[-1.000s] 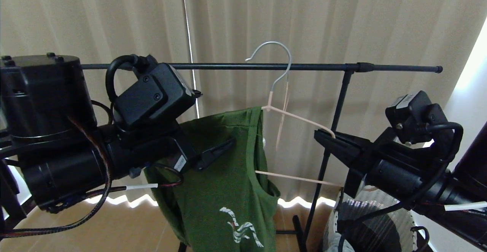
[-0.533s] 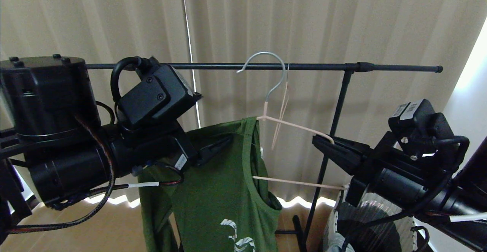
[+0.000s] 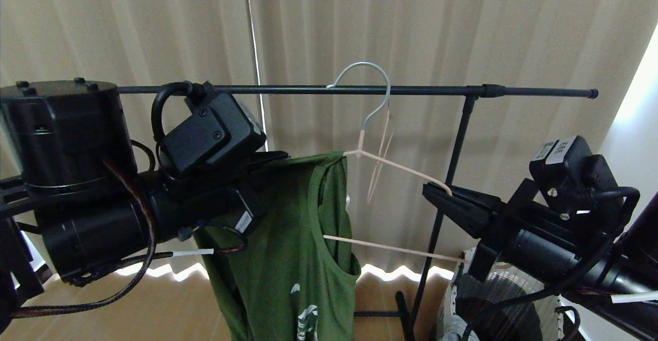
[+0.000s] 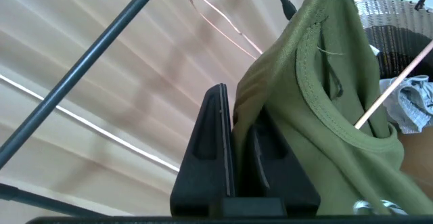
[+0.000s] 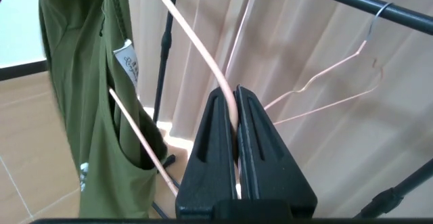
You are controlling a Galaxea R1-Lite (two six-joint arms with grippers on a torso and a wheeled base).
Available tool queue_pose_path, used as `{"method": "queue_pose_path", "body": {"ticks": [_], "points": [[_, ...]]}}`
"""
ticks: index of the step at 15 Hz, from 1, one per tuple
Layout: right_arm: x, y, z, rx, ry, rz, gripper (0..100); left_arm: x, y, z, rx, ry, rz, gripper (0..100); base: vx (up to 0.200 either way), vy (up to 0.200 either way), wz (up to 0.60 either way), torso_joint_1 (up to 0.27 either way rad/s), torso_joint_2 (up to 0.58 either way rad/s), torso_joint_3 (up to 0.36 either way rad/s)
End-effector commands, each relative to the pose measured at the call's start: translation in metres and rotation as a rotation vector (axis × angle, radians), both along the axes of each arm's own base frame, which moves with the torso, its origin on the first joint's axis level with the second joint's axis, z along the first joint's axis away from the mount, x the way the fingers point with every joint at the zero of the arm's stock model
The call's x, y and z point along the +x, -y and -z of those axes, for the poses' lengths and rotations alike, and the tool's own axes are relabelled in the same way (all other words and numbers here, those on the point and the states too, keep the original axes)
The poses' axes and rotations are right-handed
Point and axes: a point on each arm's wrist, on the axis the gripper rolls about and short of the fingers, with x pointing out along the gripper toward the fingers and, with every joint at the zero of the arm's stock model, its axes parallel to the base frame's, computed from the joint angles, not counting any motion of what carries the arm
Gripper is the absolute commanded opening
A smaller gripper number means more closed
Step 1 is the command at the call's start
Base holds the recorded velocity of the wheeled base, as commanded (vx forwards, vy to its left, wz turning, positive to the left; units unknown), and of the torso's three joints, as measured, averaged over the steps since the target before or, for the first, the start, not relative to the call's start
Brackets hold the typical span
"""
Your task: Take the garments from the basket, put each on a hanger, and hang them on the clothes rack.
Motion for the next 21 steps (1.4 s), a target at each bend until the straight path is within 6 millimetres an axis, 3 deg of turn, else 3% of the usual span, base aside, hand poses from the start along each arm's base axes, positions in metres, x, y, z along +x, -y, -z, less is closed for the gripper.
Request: {"method": "queue_pose_path", "body": {"ticks": [1,9,10,13,16,21], "points": [[0.0,0.0,0.0,-0.002,0.002,0.002,0,-0.002,-0.001,0.002,0.002,-0.004,0.0,0,0.0,0.0,0.0,0.0,0.0,0.0],[-0.002,0.003,0.001,-0.008,-0.001,0.01,0,-0.002,-0.006,0.007,-0.019,0.032,-0.048,0,0.0,0.0,0.0,0.0,0.0,0.0],[-0.002,0.003,0.002,-0.01,-0.003,0.011,100,-0.003,-0.006,0.007,-0.02,0.033,-0.046,0,0.0,0.0,0.0,0.0,0.0,0.0],[-0.002,0.006,0.003,-0.009,-0.004,0.025,100,-0.002,-0.007,0.007,-0.024,0.026,-0.055,0,0.0,0.0,0.0,0.0,0.0,0.0],[-0.007,0.032,0.006,-0.01,-0.005,0.113,100,0.003,-0.014,0.009,-0.052,-0.001,-0.241,0,0.0,0.0,0.0,0.0,0.0,0.0],[-0.025,0.05,0.034,-0.065,-0.091,0.13,100,0.001,-0.012,0.008,-0.143,-0.048,-0.285,0,0.0,0.0,0.0,0.0,0.0,0.0]]}}
